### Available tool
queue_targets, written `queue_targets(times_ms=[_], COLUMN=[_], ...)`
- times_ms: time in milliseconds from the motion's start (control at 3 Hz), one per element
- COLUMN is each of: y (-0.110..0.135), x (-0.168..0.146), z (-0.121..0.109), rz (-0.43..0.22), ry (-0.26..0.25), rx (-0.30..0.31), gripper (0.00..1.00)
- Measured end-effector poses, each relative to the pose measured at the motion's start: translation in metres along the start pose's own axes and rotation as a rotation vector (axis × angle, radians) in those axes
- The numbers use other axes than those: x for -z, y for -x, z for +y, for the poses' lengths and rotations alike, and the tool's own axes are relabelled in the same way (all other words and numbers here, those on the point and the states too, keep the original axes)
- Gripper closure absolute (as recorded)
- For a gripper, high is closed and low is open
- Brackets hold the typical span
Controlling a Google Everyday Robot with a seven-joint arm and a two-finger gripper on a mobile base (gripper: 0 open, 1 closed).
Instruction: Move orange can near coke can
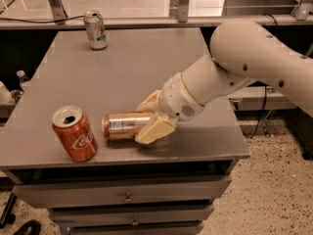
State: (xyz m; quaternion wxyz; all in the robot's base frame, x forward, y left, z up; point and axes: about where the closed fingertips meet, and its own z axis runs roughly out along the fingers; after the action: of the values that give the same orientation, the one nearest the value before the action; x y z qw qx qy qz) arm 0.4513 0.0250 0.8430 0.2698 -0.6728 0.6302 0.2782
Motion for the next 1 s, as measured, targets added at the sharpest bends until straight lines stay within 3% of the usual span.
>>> queue_targets(times_ms=[333, 1000], y=[-0.002, 0.0], x=[-0.006, 0.003], z=[0.005, 0.021], rz=[0.003, -0.004], ry=[0.008, 0.007], rx=[-0.007, -0.025], gripper=[0.0, 0.0])
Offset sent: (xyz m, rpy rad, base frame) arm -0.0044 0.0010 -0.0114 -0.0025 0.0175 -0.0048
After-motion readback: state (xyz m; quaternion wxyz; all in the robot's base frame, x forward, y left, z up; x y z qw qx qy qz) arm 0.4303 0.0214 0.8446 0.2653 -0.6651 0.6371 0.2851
